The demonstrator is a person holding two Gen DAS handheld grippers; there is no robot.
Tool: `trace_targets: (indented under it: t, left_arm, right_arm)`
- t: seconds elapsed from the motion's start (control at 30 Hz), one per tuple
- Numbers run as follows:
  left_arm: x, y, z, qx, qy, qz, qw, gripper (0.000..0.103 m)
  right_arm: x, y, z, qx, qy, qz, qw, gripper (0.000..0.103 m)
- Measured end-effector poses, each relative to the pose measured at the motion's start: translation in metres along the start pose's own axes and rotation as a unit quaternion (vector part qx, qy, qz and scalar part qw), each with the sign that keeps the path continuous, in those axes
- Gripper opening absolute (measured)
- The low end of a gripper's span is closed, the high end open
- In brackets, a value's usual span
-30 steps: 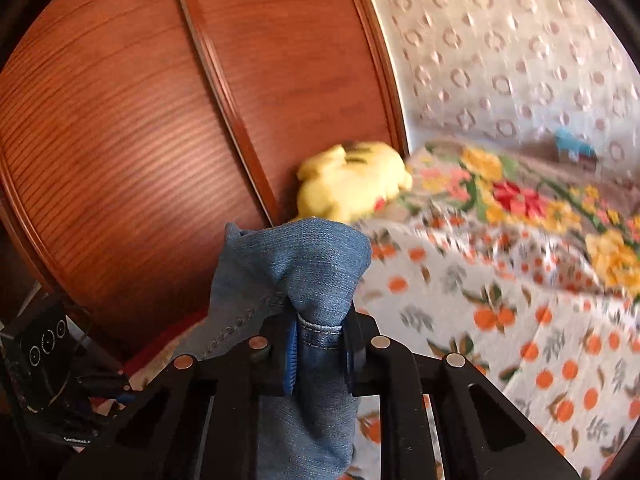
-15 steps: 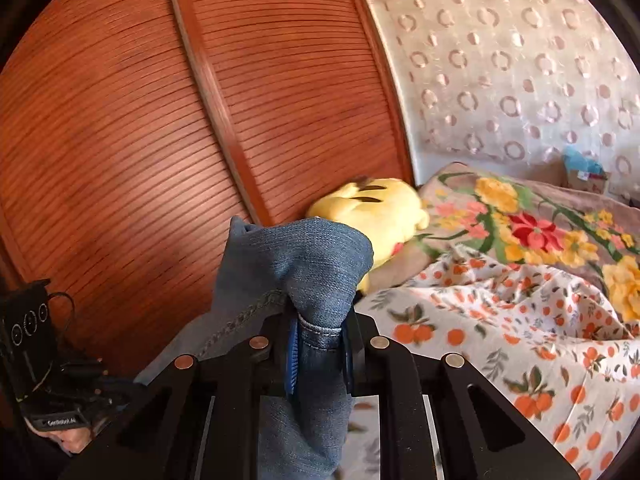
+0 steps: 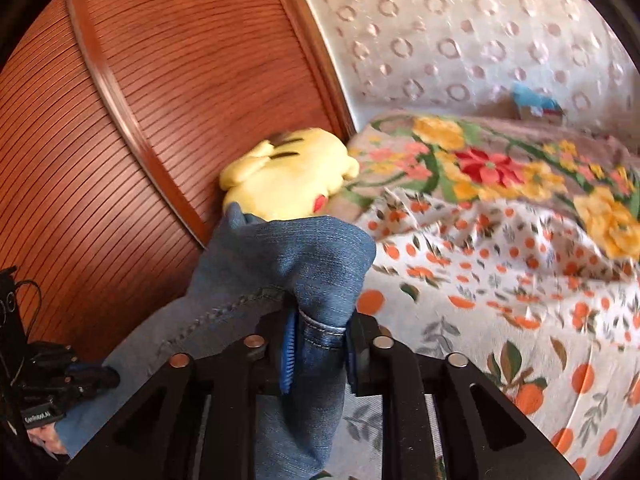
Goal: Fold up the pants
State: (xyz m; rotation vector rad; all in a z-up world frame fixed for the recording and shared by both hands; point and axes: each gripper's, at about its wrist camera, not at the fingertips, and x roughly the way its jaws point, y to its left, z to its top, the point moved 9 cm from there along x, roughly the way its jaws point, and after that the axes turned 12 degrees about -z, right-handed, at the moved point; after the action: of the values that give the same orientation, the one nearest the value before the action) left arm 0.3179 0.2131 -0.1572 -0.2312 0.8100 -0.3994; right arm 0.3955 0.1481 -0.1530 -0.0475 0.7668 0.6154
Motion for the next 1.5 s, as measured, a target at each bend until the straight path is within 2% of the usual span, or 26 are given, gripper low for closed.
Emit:
trace_targets:
  t: [0.07,0.17,0.3,0.37,0.47,0.53,0.57,0.67,0.8,0.97,1.07,1.17,1.33,1.5]
  left_arm:
    - [0.002,0.002,-0.001,-0.002,0.004,0.007,1.0,0.01]
    - [0.001,0.008,-0.004,-0.015,0.003,0.014,0.9998,0.014]
    - [-0.015,0.004,-0.006,-0.023,-0.01,0.029,0.9992,0.017]
    - [-0.026,-0.003,-0.003,-0.013,-0.025,0.042,0.9987,0.019]
    - [-0.043,-0.026,0.002,0.007,-0.054,0.036,0.9979,0.031]
    - [-0.046,-0.04,0.002,0.023,-0.062,0.027,0.9974,0.051]
    - [-0.044,-0.048,-0.001,0.03,-0.063,0.023,0.9973,0.053]
    - [-0.032,-0.052,-0.011,0.029,-0.043,0.025,0.9983,0.054]
    - [-0.015,-0.041,-0.029,0.013,-0.013,0.038,0.9991,0.054]
    - [-0.003,-0.031,-0.04,0.012,-0.003,0.039,0.9992,0.054]
    - [-0.003,-0.032,-0.041,0.007,-0.007,0.038,0.9992,0.054]
    - [-0.013,-0.036,-0.039,0.008,-0.023,0.042,0.9988,0.054]
    - [-0.027,-0.051,-0.039,0.012,-0.044,0.029,0.9985,0.054]
    - [-0.031,-0.061,-0.039,0.02,-0.049,0.041,0.9978,0.054]
  right_arm:
    - [0.005,-0.004,0.004,0.01,0.005,-0.002,1.0,0.027]
    - [0.007,-0.004,0.004,0.009,0.011,-0.019,1.0,0.039]
    - [-0.01,-0.004,0.008,-0.001,0.004,-0.032,0.999,0.041]
    - [-0.03,-0.003,0.012,-0.012,-0.023,-0.041,0.999,0.041]
    - [-0.06,0.012,0.021,-0.038,-0.066,-0.007,0.997,0.041]
    - [-0.067,0.023,0.026,-0.06,-0.073,-0.001,0.995,0.041]
    - [-0.066,0.028,0.028,-0.068,-0.072,-0.002,0.995,0.041]
    - [-0.05,0.034,0.03,-0.077,-0.053,-0.006,0.996,0.038]
    - [-0.018,0.017,0.04,-0.066,-0.023,-0.033,0.997,0.038]
    - [0.012,0.016,0.046,-0.079,0.015,-0.056,0.995,0.037]
    - [0.004,0.017,0.049,-0.077,0.003,-0.066,0.995,0.037]
    - [-0.024,0.019,0.041,-0.066,-0.013,-0.059,0.996,0.037]
    - [-0.061,0.027,0.011,-0.087,-0.035,-0.044,0.995,0.037]
    - [-0.085,0.036,-0.016,-0.097,-0.029,-0.026,0.995,0.037]
